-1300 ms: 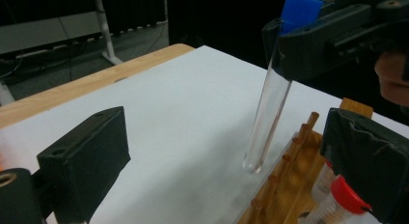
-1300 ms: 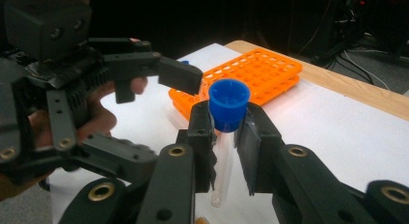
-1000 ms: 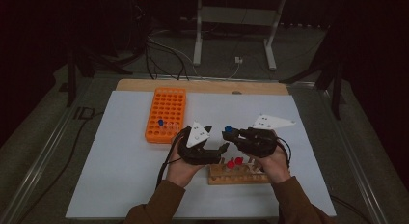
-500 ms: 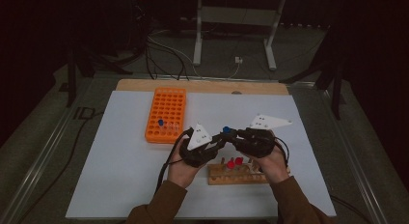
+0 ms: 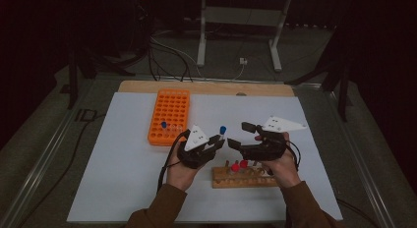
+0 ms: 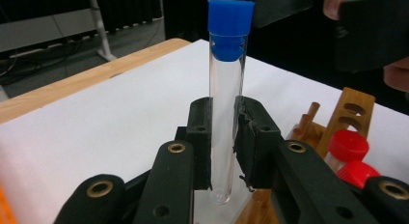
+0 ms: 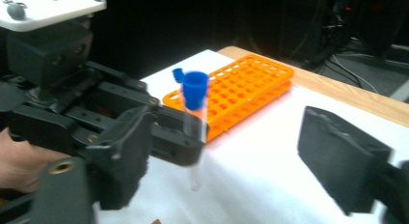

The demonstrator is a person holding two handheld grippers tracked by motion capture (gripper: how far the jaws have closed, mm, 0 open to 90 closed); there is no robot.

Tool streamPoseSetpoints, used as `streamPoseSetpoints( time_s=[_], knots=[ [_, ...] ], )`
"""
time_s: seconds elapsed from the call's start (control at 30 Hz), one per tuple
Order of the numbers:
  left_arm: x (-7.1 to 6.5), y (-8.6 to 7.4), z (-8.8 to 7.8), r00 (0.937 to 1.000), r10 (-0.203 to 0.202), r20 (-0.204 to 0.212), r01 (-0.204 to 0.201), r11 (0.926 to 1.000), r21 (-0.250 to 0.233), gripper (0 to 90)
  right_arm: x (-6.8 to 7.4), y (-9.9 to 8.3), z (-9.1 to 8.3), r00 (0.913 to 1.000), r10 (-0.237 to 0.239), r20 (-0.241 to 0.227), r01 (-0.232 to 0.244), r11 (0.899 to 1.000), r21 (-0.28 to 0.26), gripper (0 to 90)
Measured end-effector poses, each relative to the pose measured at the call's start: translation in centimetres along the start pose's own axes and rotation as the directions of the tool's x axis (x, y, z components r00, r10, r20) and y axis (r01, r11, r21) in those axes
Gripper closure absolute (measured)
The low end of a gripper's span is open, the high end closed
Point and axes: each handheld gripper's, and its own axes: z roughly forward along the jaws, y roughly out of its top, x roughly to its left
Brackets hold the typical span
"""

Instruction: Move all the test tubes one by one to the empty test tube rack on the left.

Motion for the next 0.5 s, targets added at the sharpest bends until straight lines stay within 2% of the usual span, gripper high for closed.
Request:
streamPoseSetpoints(
  time_s=[0.1,0.5],
  knots=[
    [0.4,-0.1,-0.4,0.9999,-0.004,-0.013,0.004,1.0000,0.000,77.4,-0.3,-0.2,-0.2,0.9996,0.004,0.029,-0.004,1.000,-0.002,14.9],
    [2.3,-0.6,-2.3,0.9965,-0.042,-0.073,0.040,0.9986,-0.035,77.3,-0.9,-1.5,-1.0,0.9952,0.006,0.098,-0.007,1.000,0.007,2.0]
  ],
)
